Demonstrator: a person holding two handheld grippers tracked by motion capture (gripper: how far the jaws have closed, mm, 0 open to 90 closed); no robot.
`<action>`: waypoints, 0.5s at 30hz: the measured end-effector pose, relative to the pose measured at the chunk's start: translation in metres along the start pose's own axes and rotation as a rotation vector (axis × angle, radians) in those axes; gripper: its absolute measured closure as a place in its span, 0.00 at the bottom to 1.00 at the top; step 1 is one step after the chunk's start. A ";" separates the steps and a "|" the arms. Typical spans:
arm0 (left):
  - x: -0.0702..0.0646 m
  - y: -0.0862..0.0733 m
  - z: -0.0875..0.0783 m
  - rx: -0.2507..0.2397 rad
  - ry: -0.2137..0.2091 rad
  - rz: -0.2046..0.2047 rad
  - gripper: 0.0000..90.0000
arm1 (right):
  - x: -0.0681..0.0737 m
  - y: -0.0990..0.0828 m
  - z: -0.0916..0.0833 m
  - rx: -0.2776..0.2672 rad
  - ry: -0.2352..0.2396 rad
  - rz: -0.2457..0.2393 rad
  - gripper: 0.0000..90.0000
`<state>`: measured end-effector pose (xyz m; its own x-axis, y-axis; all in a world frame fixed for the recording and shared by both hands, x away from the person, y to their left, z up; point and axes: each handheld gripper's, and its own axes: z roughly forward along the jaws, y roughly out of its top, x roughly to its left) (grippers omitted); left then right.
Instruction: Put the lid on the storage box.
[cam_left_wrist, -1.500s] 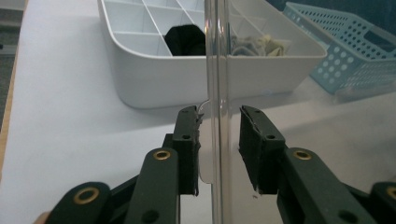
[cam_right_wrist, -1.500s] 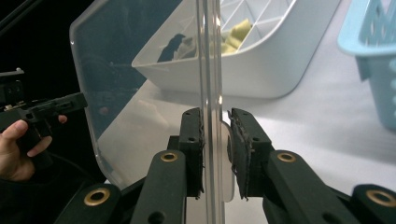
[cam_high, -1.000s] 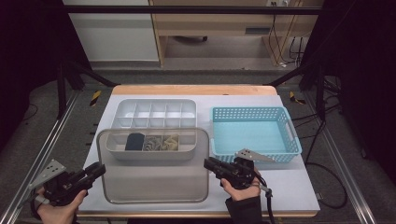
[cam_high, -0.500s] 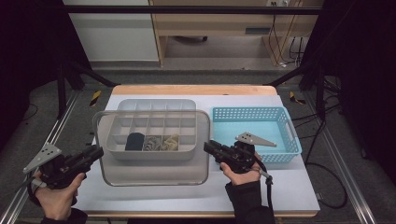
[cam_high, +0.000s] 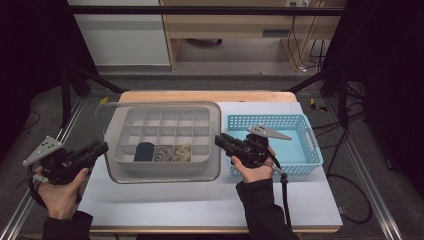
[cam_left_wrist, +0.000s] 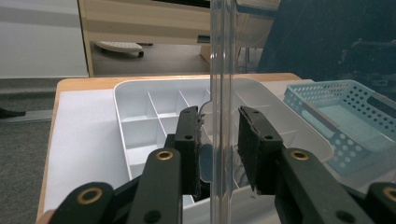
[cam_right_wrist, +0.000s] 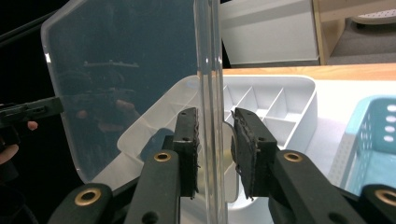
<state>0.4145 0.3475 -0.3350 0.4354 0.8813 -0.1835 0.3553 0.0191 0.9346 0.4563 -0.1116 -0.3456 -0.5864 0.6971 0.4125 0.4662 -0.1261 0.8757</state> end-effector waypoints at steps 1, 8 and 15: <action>0.001 0.002 0.001 -0.001 0.001 0.003 0.76 | 0.000 0.002 0.002 -0.004 -0.003 -0.001 0.79; 0.012 0.014 0.014 0.009 0.007 0.001 0.76 | -0.004 0.012 0.016 -0.010 -0.016 0.007 0.79; 0.021 0.028 0.022 0.008 0.004 0.004 0.76 | -0.009 0.022 0.028 -0.011 -0.022 0.018 0.78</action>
<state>0.4521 0.3560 -0.3198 0.4335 0.8832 -0.1790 0.3607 0.0120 0.9326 0.4904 -0.1004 -0.3375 -0.5635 0.7097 0.4229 0.4694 -0.1462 0.8708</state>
